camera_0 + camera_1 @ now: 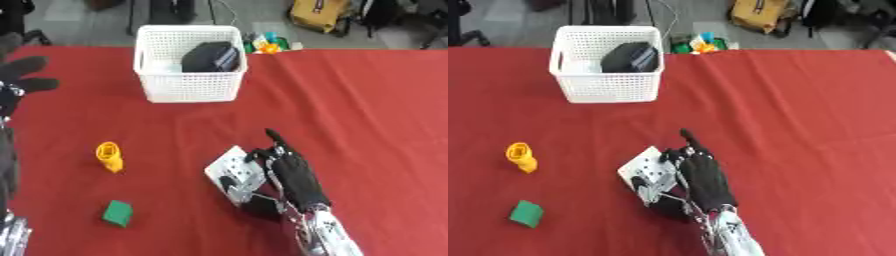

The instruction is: Pick up objects on the table and place them in the box.

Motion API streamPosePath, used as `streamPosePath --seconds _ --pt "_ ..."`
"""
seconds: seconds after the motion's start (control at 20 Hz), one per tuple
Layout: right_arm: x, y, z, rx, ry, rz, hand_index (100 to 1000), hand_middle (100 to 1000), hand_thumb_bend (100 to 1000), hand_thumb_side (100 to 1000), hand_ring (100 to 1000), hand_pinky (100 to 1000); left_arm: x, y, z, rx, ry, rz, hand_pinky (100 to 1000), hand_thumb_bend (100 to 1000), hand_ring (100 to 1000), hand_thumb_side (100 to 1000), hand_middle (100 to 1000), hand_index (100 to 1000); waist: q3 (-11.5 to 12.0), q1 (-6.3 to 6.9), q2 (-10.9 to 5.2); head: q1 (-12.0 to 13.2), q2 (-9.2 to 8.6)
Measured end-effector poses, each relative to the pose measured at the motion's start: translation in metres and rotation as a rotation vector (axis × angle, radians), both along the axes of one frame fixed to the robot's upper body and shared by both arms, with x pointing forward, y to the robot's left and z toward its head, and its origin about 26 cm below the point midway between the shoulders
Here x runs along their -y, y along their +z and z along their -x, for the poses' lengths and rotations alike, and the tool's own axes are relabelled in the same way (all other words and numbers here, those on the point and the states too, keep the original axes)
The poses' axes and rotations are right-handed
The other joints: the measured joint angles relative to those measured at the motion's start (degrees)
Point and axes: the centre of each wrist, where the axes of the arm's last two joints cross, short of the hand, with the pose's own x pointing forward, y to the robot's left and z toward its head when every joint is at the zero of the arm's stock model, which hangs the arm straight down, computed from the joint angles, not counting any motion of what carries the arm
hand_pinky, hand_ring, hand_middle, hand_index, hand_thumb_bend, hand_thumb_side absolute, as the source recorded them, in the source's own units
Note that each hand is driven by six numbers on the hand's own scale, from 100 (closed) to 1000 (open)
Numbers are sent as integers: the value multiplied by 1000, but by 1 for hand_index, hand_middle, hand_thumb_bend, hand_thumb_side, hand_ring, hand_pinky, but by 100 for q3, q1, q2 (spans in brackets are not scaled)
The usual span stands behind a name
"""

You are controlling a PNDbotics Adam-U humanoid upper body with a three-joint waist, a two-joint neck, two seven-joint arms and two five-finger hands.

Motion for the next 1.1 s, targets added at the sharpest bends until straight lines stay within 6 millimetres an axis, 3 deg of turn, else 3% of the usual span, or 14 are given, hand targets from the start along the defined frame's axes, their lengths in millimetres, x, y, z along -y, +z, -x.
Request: streamPosePath --seconds 0.15,0.2,0.75,1.1 --pt "0 0 0 8 -5 -3 652 227 316 785 982 754 0 0 0 0 0 -1 699 164 804 979 862 913 -2 0 1 0 -1" --pt "0 0 0 11 -6 -4 644 217 254 796 978 750 0 0 0 0 0 -1 699 164 804 979 862 913 -3 0 1 0 -1" --pt "-1 -1 -1 26 -12 -11 628 198 288 739 970 747 0 0 0 1 -1 -2 700 163 805 977 863 913 -30 9 1 3 -1" --pt "-1 -1 -1 24 -10 -8 565 147 276 690 950 733 0 0 0 1 -1 -1 700 164 805 976 863 913 -38 27 5 26 0"
